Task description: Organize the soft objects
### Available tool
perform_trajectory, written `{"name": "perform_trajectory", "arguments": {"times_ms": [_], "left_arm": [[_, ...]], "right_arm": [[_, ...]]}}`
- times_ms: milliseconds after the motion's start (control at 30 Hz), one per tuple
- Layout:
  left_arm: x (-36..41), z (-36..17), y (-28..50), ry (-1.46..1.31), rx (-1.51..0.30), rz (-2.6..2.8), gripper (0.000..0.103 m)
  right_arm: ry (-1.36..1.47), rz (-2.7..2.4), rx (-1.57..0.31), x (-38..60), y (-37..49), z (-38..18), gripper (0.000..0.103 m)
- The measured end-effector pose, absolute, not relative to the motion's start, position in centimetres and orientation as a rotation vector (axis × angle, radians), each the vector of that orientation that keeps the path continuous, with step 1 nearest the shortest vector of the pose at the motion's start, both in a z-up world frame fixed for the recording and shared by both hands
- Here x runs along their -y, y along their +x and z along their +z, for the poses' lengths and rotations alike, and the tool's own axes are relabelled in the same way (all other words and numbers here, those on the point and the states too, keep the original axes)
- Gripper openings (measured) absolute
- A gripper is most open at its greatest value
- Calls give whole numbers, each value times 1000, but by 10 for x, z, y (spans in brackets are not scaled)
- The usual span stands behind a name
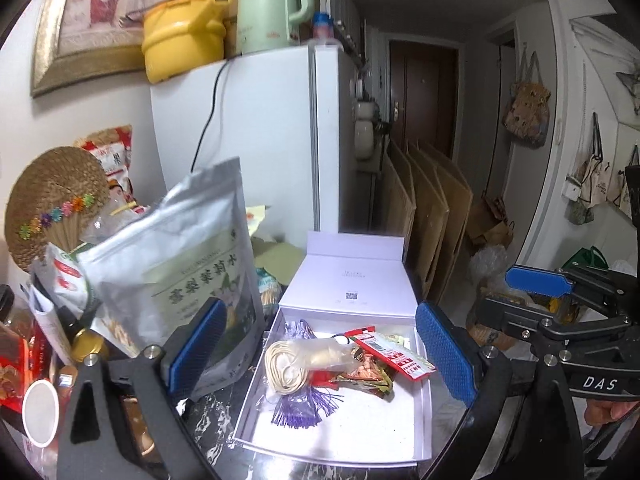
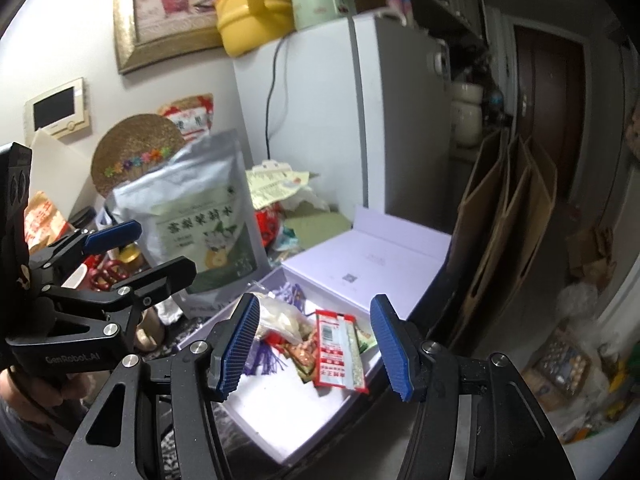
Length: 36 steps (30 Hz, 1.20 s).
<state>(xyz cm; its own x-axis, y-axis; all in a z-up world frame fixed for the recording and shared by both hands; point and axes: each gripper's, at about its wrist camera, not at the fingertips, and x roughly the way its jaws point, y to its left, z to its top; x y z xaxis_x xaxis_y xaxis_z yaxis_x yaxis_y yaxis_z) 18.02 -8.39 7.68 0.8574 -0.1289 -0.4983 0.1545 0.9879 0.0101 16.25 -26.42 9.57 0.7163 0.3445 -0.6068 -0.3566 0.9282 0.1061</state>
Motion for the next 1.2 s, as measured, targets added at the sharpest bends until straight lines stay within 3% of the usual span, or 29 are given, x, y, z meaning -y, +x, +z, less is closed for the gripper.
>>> {"name": "perform_trajectory", "arguments": {"times_ms": [733, 1200], "left_arm": [[70, 78, 66, 36, -455, -167, 97], [58, 40, 38, -11, -504, -160, 97]], "right_arm": [[-29, 303, -556, 251, 45, 104, 75], [15, 246, -583, 244, 3, 73, 75]]}}
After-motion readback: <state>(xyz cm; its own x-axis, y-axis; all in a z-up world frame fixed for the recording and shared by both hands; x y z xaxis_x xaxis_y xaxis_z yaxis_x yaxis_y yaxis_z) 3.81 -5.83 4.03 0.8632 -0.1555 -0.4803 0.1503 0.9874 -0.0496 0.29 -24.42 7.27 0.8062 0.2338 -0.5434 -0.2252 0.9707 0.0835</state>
